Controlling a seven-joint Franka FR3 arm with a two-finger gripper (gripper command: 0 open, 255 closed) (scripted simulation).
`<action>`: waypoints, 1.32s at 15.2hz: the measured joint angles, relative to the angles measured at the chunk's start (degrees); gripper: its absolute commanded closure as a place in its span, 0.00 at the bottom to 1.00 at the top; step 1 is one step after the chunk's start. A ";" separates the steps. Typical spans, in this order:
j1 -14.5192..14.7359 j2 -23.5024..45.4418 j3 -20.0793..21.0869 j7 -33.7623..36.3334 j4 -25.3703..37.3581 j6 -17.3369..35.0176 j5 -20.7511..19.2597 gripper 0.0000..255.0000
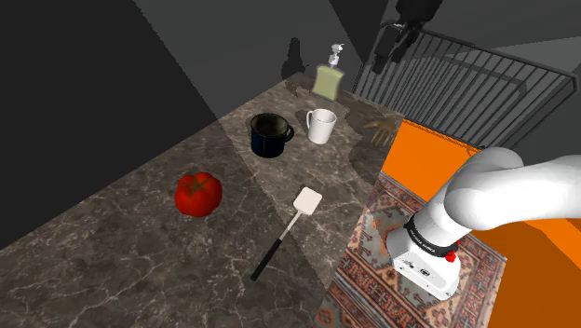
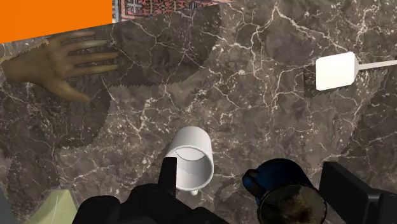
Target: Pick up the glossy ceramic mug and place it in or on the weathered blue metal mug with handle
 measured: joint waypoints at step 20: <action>-1.75 24.56 1.29 3.90 -12.50 38.05 -1.45 0.00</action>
